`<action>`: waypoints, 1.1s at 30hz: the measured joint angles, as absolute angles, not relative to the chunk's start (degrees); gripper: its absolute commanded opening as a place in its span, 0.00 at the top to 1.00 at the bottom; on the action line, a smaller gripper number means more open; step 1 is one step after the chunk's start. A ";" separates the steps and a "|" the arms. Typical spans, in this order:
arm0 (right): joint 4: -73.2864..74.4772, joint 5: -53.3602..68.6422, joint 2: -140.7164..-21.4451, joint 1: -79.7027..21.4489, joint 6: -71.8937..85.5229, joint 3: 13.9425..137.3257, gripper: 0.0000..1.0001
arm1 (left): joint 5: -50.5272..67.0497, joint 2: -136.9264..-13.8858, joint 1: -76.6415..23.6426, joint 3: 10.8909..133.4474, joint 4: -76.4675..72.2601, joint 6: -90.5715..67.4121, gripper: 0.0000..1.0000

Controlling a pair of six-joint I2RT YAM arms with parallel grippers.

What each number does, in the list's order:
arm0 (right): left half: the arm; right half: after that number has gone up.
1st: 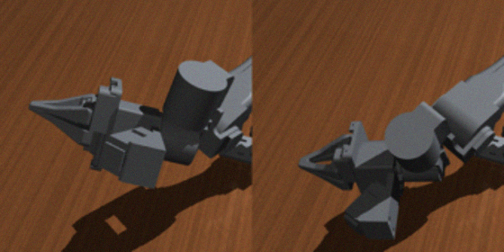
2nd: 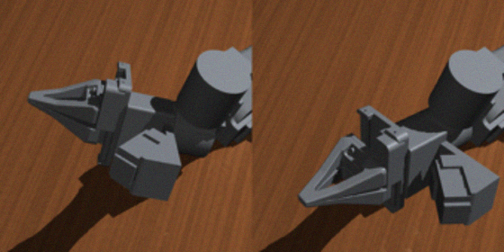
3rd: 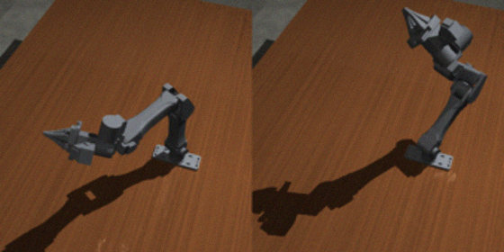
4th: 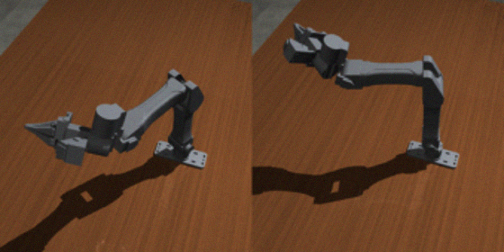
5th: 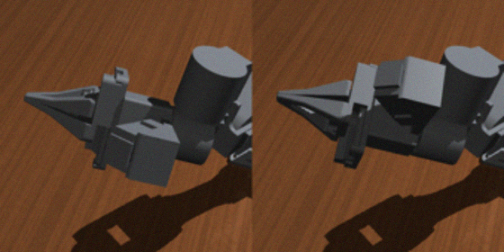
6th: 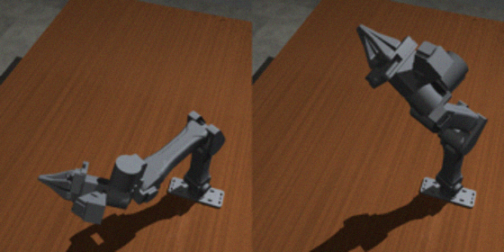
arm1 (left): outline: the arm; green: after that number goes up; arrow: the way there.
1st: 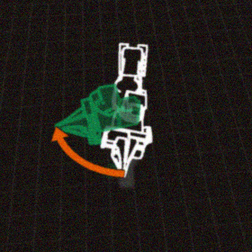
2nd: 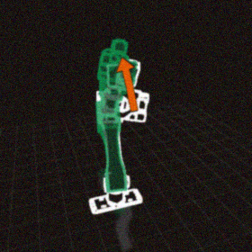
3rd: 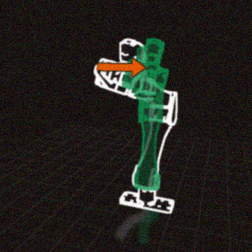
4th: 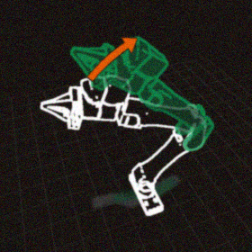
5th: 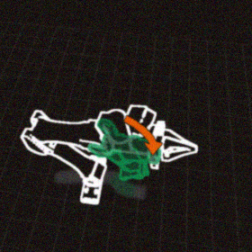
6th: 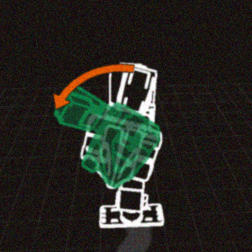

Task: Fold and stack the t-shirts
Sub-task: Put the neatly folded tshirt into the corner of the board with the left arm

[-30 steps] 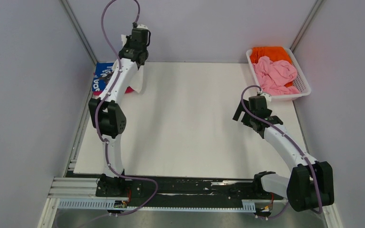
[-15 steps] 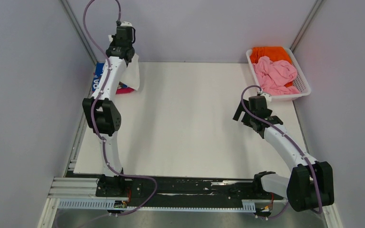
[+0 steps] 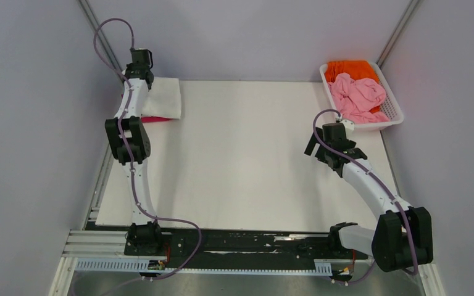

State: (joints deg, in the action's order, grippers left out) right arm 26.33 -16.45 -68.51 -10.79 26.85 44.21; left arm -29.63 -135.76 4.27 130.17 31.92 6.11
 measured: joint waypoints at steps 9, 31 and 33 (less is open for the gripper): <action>27.68 -20.08 -71.07 -10.79 26.89 46.59 0.00 | -28.60 -136.75 8.93 130.23 29.98 5.89 0.95; 27.64 -19.88 -69.25 -10.79 26.98 49.23 0.00 | -20.95 -135.28 9.26 127.17 29.76 -0.47 0.00; 27.62 -19.57 -67.79 -10.79 27.33 49.21 0.00 | -17.15 -132.35 9.26 123.50 30.06 -3.27 0.00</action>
State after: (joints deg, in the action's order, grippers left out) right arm 27.62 -19.57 -67.79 -10.79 27.33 49.21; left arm -17.15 -132.35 9.26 123.50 30.06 -3.27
